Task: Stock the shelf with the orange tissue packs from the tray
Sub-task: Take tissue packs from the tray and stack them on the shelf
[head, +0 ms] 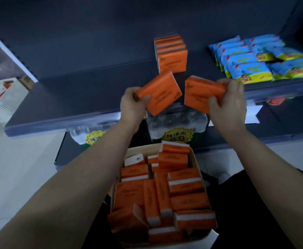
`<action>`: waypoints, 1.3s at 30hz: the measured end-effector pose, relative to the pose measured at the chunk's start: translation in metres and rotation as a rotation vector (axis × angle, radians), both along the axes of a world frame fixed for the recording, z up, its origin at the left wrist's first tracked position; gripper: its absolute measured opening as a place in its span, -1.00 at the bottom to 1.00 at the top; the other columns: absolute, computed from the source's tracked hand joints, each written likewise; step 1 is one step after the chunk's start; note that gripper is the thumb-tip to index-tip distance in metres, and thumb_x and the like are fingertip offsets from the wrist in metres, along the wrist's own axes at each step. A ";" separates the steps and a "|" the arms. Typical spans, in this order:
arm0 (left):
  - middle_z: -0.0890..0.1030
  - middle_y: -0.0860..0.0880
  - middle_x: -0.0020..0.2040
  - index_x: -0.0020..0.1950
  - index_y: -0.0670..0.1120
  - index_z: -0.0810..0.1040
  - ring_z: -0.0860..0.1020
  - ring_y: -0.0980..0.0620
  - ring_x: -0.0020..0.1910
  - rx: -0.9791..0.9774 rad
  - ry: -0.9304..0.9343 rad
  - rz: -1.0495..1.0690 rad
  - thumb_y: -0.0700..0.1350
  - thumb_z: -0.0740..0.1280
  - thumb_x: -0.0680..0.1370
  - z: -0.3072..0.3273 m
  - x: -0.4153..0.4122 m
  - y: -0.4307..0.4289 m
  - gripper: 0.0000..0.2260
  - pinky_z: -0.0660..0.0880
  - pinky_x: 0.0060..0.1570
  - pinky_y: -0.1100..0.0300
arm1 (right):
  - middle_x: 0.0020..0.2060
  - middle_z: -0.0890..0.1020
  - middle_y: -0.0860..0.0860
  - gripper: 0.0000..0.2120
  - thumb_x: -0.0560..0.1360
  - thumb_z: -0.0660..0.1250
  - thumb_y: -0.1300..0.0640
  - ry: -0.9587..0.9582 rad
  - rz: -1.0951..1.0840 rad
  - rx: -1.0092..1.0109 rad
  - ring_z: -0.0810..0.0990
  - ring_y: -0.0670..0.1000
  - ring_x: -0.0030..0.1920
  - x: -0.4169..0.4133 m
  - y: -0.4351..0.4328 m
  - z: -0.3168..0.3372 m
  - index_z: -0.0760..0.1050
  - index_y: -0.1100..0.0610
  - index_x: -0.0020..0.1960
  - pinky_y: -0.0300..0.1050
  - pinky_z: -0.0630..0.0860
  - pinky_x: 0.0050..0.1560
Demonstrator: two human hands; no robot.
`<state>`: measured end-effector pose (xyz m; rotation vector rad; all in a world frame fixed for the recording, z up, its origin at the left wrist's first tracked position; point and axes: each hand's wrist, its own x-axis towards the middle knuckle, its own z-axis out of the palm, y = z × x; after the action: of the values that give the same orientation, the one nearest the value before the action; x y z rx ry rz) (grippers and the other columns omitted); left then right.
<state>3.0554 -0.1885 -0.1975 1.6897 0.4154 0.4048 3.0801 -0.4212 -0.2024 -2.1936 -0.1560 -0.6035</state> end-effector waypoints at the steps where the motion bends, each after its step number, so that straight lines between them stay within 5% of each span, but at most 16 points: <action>1: 0.58 -0.06 -0.01 -0.07 0.04 0.45 0.60 -0.13 0.04 0.027 -0.016 0.005 -0.24 0.38 0.49 0.004 0.014 -0.005 -0.80 0.58 0.03 -0.16 | 0.14 0.46 0.13 -0.62 0.40 0.20 0.13 -0.007 -0.009 -0.005 0.44 0.17 0.16 0.006 -0.003 0.002 0.41 0.15 0.21 0.13 0.40 0.10; 6: 0.56 -0.12 0.08 -0.03 0.02 0.46 0.56 0.00 -0.04 0.332 -0.007 0.059 -0.21 0.37 0.47 0.010 0.079 -0.021 -0.83 0.52 -0.08 0.17 | 0.17 0.47 0.10 -0.56 0.40 0.21 0.14 -0.023 0.046 0.032 0.45 0.14 0.19 0.033 -0.013 0.006 0.36 0.17 0.27 0.14 0.41 0.13; 10: 0.53 -0.16 0.12 0.02 0.02 0.48 0.55 -0.05 0.02 0.466 0.035 0.043 -0.20 0.37 0.46 0.004 0.118 -0.020 -0.80 0.51 0.03 0.15 | 0.17 0.49 0.09 -0.57 0.42 0.22 0.14 -0.034 0.103 0.074 0.49 0.12 0.14 0.047 -0.022 -0.003 0.36 0.19 0.27 0.15 0.45 0.11; 18: 0.55 0.00 0.01 0.20 -0.14 0.44 0.53 0.04 0.01 0.437 0.039 0.062 -0.24 0.37 0.49 0.000 0.166 -0.020 -0.71 0.49 0.05 0.17 | 0.17 0.43 0.00 -0.55 0.50 0.33 0.25 0.057 0.242 0.183 0.41 -0.10 0.11 0.076 -0.027 -0.016 0.28 0.21 0.34 -0.36 0.30 0.01; 25: 0.55 -0.11 0.16 0.23 -0.12 0.47 0.55 0.00 0.11 0.497 0.039 0.067 -0.22 0.40 0.47 -0.005 0.190 -0.012 -0.66 0.50 0.19 0.09 | 0.19 0.42 0.07 -0.57 0.49 0.39 0.23 0.019 0.282 0.164 0.42 -0.04 0.21 0.095 -0.013 -0.018 0.38 0.17 0.33 -0.19 0.37 0.22; 34: 0.45 -0.08 0.13 0.22 -0.22 0.42 0.43 0.09 -0.01 0.400 -0.100 0.075 -0.41 0.25 0.48 -0.006 0.167 0.000 -0.67 0.46 -0.04 0.35 | 0.21 0.47 0.08 -0.56 0.49 0.35 0.30 0.081 0.277 0.164 0.45 -0.02 0.20 0.112 0.017 -0.016 0.37 0.13 0.34 -0.22 0.38 0.18; 39: 0.50 -0.13 0.16 0.21 -0.16 0.49 0.50 0.08 0.02 0.529 -0.070 0.051 -0.37 0.23 0.51 -0.012 0.141 0.015 -0.70 0.50 0.15 0.16 | 0.19 0.52 0.10 -0.58 0.49 0.33 0.32 0.089 0.271 0.136 0.50 0.05 0.19 0.133 0.038 -0.015 0.39 0.14 0.32 -0.07 0.44 0.19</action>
<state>3.1966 -0.1734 -0.2091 2.1708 0.3155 0.6510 3.2135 -0.3830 -0.2178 -2.0189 -0.3483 -0.3540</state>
